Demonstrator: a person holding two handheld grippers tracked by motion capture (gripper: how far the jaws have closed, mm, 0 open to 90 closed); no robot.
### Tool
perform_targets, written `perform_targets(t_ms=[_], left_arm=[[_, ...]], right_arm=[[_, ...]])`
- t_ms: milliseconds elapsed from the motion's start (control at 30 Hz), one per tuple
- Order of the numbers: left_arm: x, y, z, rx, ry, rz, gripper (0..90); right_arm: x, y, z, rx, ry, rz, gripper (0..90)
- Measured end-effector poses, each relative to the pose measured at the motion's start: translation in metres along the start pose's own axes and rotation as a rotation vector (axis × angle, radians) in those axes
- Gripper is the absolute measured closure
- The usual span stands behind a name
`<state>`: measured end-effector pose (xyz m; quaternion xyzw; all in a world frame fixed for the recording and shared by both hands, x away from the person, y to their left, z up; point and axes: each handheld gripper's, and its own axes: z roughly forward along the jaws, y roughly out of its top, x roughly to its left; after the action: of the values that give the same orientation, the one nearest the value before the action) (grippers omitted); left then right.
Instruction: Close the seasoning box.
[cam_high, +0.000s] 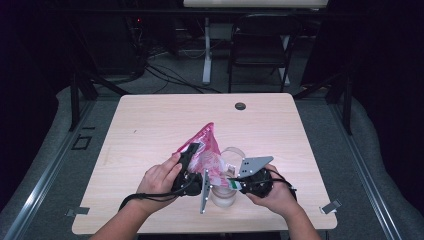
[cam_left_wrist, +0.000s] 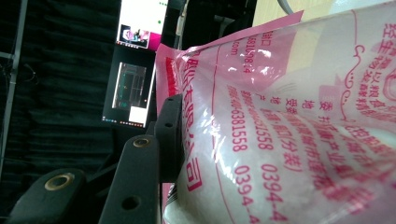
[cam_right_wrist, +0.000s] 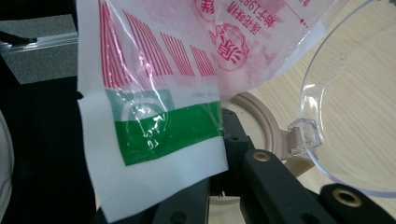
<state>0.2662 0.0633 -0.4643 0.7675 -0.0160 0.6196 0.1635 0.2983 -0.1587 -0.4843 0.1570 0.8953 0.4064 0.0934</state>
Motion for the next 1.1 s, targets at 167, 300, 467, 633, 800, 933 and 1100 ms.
perform_targets(t_ms=[167,300,467,633,800,933,1100], left_arm=[[-0.0001,0.0000,-0.0001,0.000,0.000,0.001,62.9],[-0.0001,-0.0003,-0.0002,0.002,-0.001,0.000,62.9],[0.0000,-0.0006,-0.0002,0.002,-0.002,0.000,62.8],[-0.0002,-0.0004,0.0000,0.002,-0.002,0.000,62.9],[-0.0002,-0.0004,-0.0002,0.003,-0.001,0.002,62.9],[-0.0003,-0.0005,-0.0002,0.003,-0.002,0.001,62.9],[-0.0007,-0.0006,0.0002,0.004,-0.002,0.002,62.9]], right_arm=[[-0.0002,-0.0001,0.0002,-0.001,0.002,0.001,90.0],[0.0000,0.0000,0.0000,0.001,0.000,-0.002,90.0],[0.0000,0.0000,0.0002,0.001,-0.001,-0.003,90.0],[0.0001,0.0000,0.0003,0.001,-0.004,-0.002,90.0],[0.0006,0.0000,0.0006,-0.004,-0.004,0.002,90.0],[0.0005,0.0000,0.0004,-0.002,-0.002,0.001,90.0],[0.0003,0.0000,0.0003,0.002,-0.010,-0.003,90.0]])
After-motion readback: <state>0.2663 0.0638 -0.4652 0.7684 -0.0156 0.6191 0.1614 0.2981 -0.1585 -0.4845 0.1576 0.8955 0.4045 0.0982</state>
